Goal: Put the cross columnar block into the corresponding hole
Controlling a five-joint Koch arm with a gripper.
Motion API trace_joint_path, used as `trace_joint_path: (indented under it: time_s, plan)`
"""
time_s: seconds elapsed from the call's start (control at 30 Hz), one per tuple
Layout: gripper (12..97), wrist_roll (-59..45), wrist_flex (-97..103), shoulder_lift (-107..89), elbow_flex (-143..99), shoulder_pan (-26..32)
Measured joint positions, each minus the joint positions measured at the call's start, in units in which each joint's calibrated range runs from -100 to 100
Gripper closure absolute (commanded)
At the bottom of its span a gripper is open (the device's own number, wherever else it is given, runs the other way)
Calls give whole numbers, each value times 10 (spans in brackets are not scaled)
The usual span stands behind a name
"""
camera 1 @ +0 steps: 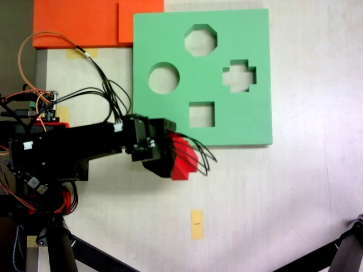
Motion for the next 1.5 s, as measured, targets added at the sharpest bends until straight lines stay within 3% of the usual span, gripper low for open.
trace_joint_path:
  time_s: [0.3, 0.47, 0.83, 1.5]
  plan:
    - [775, 85, 94, 161, 56, 99]
    - [775, 93, 106, 345, 283, 109]
    - [775, 116, 108, 666, 536, 121]
    - [759, 117, 148, 715, 538, 121]
